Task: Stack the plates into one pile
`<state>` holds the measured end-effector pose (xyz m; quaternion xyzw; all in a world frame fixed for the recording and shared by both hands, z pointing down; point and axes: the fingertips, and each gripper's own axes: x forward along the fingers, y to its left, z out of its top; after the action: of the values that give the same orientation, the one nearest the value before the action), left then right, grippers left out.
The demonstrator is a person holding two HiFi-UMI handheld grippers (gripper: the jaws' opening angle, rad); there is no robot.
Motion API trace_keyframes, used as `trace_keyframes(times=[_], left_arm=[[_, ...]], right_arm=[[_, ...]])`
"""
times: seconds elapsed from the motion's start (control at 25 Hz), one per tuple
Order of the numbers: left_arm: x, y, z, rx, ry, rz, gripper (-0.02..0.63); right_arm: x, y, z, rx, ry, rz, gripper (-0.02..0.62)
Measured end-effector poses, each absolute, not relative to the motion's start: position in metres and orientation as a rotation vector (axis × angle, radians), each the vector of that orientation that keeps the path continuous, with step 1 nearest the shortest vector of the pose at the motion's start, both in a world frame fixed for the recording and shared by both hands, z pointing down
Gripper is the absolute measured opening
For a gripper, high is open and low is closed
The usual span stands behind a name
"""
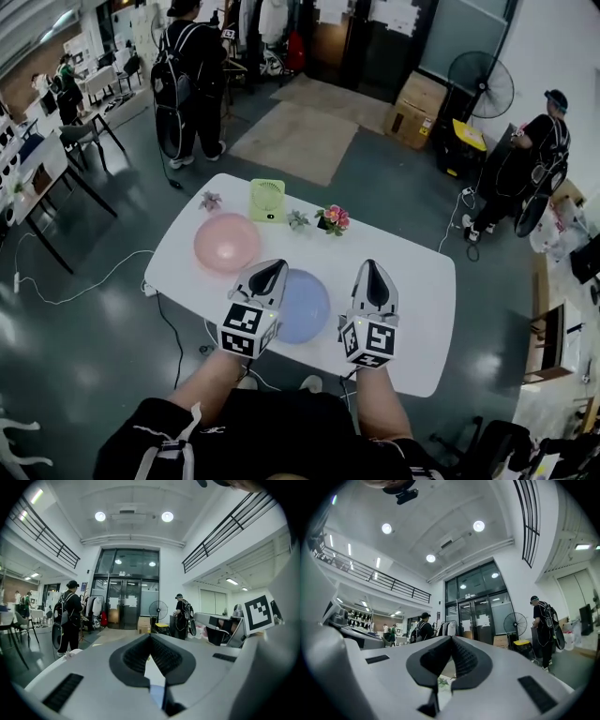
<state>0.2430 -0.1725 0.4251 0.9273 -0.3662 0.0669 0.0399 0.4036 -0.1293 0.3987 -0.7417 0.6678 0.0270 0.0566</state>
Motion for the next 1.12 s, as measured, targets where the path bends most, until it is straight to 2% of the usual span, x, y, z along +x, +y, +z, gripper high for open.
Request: trace_keyframes(times=[0.32,0.56,0.8,1.12], left_arm=[[0.308,-0.161,0.42,2.868,-1.033,0.13,0.012],[0.294,-0.175,0.412,2.897,-0.991,0.13,0.012],[0.211,-0.225,0.417,2.93,-0.918,0.174,0.012],[0.011,-0.337,0.433,3.051,-0.799,0.207,0.012]], right_arm=[[0.449,-0.127,0.405,-2.25,2.058,0.069,0.015],[0.422,-0.14,0.403,-2.24,2.059,0.092,0.015],[0.339,-0.19,0.403,-2.279,1.999,0.101,0.015],[0.144,-0.293,0.407,-2.327,1.817,0.145,0.015]])
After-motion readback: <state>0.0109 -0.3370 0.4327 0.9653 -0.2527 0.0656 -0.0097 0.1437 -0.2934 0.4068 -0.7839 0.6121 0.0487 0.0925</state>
